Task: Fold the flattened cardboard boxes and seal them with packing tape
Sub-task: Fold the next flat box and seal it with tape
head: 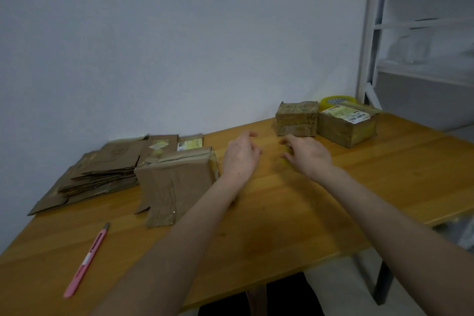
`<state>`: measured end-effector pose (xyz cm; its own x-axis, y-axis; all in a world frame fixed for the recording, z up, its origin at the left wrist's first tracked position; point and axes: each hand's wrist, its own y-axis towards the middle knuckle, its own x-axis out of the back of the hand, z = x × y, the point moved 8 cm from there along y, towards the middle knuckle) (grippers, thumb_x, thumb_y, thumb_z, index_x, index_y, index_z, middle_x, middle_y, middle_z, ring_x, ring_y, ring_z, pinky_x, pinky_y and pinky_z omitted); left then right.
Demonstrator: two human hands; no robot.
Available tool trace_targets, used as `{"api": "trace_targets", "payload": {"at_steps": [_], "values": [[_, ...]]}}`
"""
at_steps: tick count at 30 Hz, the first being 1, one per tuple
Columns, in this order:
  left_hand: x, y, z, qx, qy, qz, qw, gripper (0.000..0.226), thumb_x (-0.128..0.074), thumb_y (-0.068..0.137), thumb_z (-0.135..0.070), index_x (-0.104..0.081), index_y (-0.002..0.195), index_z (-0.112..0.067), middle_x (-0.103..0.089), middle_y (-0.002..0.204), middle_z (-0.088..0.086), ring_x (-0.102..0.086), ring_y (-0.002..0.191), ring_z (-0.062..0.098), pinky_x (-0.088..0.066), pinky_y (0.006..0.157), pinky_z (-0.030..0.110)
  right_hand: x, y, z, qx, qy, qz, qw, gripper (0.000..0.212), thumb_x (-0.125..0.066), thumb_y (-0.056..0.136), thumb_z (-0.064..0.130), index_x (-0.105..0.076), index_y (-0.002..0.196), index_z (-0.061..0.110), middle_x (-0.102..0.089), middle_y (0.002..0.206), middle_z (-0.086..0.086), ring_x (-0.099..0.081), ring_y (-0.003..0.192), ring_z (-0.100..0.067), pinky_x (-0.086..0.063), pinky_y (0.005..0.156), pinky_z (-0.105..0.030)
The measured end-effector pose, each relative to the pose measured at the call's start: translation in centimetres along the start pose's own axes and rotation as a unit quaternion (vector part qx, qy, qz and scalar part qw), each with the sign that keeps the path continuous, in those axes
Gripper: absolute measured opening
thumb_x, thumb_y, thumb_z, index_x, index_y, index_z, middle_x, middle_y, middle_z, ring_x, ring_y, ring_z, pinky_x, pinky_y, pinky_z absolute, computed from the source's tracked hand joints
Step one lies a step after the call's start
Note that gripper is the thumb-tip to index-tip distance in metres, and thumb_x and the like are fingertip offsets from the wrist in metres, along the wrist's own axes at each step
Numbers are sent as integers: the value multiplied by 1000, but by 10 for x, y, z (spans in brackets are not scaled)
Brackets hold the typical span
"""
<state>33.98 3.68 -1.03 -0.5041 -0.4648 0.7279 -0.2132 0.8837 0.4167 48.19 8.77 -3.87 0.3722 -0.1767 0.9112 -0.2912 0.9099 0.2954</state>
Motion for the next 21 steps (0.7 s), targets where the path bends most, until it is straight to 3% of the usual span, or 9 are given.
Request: {"api": "trace_targets", "payload": {"at_steps": [3,7,11,14,16,18,21], "values": [[29,-3,19,-14,28,-18,999,28,-54,95,-21,-57,123,-18,-64,101,-6,-61,98,12,-53,86,31,-12,-7,-20,-43,-81,42,995,38,-48,97,42,-48,131,26,-60,119,-6,-57,106,-26,-42,71,-31],[89,-2,74,7,80,-85,993,24,-49,97,-22,-63,117,-18,-65,113,-2,-59,104,13,-51,85,30,-24,-9,-9,-66,-113,100,986,41,-51,93,48,-57,125,22,-55,124,-6,-50,116,-26,-45,85,-36],[144,5,148,83,140,-124,979,30,-45,98,-25,-61,122,-16,-63,121,5,-58,109,22,-49,83,37,-10,7,76,-1,59,26,998,48,-46,96,46,-50,135,18,-47,137,-8,-44,126,-27,-40,99,-39],[148,8,190,162,135,-69,975,45,-41,100,-36,-46,137,-11,-55,134,10,-53,119,27,-45,89,39,-28,15,160,56,174,70,981,59,-39,98,46,-33,146,12,-32,152,-9,-30,140,-27,-29,112,-39],[136,8,205,199,85,-12,976,55,-38,100,-43,-39,142,-9,-47,142,12,-46,127,30,-39,99,39,-57,16,193,42,197,131,971,68,-36,98,49,-22,149,7,-18,158,-10,-18,144,-29,-22,115,-41],[122,7,211,208,64,33,975,56,-37,100,-44,-38,143,-7,-45,144,13,-42,131,31,-35,103,37,-83,19,199,-3,209,165,964,72,-35,99,48,-15,150,2,-6,159,-13,-13,145,-32,-19,116,-43],[116,5,212,214,82,37,973,44,-38,101,-35,-49,131,-4,-53,132,15,-49,119,30,-40,93,34,-94,26,195,-51,243,162,955,69,-36,101,39,-7,150,0,3,160,-13,-17,144,-33,-21,115,-42]]}}
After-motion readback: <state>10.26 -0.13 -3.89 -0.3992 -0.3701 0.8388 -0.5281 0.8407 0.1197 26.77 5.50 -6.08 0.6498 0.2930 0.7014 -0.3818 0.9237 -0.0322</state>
